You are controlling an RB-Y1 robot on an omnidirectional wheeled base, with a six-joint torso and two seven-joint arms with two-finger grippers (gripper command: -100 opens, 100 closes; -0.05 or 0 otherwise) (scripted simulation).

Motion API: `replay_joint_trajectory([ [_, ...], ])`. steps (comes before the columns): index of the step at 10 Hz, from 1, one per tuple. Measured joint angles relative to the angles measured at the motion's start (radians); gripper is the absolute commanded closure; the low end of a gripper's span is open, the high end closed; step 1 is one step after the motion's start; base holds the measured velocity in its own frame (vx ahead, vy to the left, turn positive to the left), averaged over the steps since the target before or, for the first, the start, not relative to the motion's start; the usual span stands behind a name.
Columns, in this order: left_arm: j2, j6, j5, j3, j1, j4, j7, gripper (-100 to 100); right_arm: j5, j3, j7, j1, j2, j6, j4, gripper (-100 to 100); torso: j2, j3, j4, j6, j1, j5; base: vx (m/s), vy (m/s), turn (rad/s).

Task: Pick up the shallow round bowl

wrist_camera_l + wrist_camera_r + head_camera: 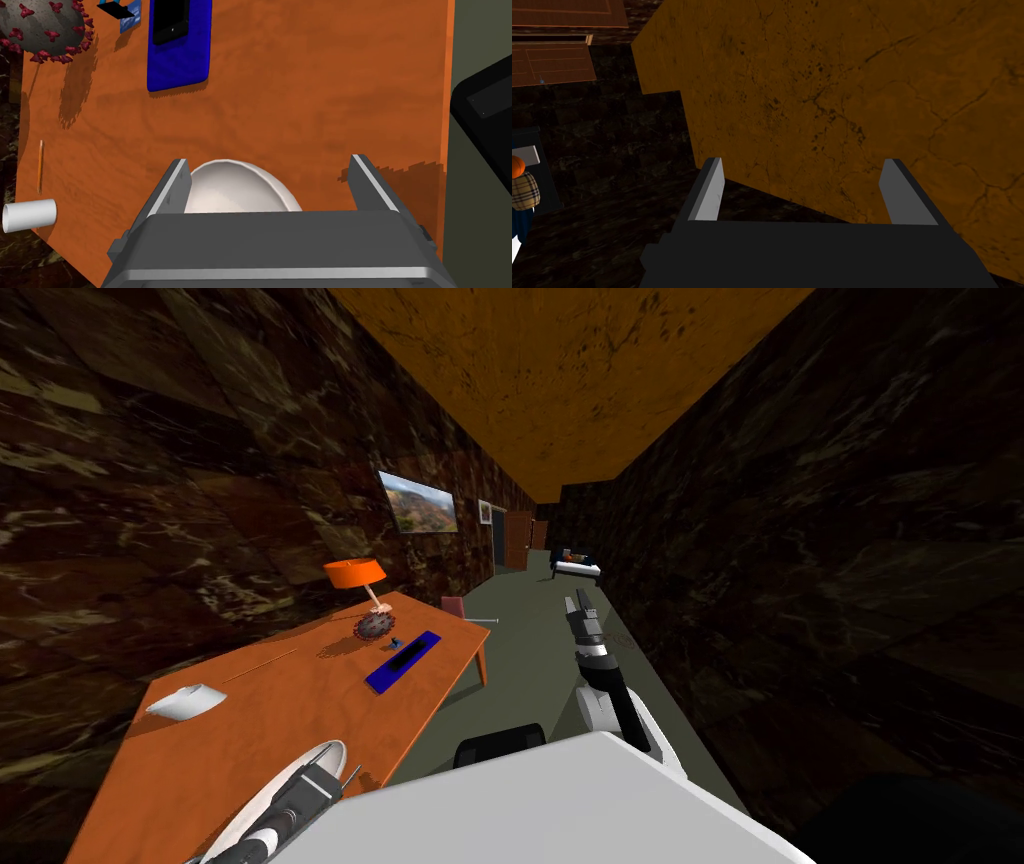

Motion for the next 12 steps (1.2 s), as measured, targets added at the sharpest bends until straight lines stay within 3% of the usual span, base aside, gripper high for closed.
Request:
replay_joint_trajectory([
  [2, 0.031, 0.018, 0.024, -0.005, 0.022, 0.033, 0.011, -100, 0.000, 0.000, 0.000, 0.000, 0.000, 0.000, 0.000, 0, 0.000, 0.000, 0.000, 0.000, 0.000, 0.000, 0.002, 0.041, -0.133],
  [4, 0.085, 0.040, 0.075, -0.017, 0.041, 0.085, 0.021, -100, 0.000, 0.000, 0.000, 0.000, 0.000, 0.000, 0.000, 0, 0.000, 0.000, 0.000, 0.000, 0.001, 0.000, -0.002, 0.041, -0.119],
  [5, 0.077, 0.066, 0.055, -0.008, 0.060, 0.080, 0.039, -100, 0.000, 0.000, 0.000, 0.000, 0.000, 0.000, 0.000, 0, 0.000, 0.000, 0.000, 0.000, 0.000, 0.000, 0.004, 0.030, -0.097],
  [7, 0.109, 0.090, 0.092, -0.017, 0.100, 0.106, 0.047, -100, 0.000, 0.000, 0.000, 0.000, 0.000, 0.000, 0.000, 0, 0.000, 0.000, 0.000, 0.000, 0.000, 0.000, 0.000, 0.027, -0.116],
  [9, 0.131, 0.121, 0.116, -0.023, 0.103, 0.148, 0.060, -100, 0.000, 0.000, 0.000, 0.000, 0.000, 0.000, 0.000, 0, 0.000, 0.000, 0.000, 0.000, -0.001, 0.000, -0.001, 0.013, -0.037],
  [10, 0.131, 0.124, 0.118, -0.023, 0.102, 0.151, 0.061, 0, 0.000, 0.000, 0.000, 0.000, 0.000, 0.000, 0.000, 0, 0.000, 0.000, 0.000, 0.000, -0.002, 0.000, 0.000, 0.000, 0.000],
  [11, 0.131, 0.124, 0.117, -0.023, 0.103, 0.151, 0.061, -100, 0.000, 0.000, 0.000, 0.000, 0.000, 0.000, 0.000, 0, 0.000, 0.000, 0.000, 0.000, -0.002, 0.000, 0.008, 0.029, -0.024],
  [12, 0.115, 0.122, 0.101, -0.028, 0.085, 0.167, 0.061, -100, 0.000, 0.000, 0.000, 0.000, 0.000, 0.000, 0.000, 0, -0.001, 0.000, 0.000, 0.000, -0.001, 0.000, 0.014, 0.045, -0.031],
])
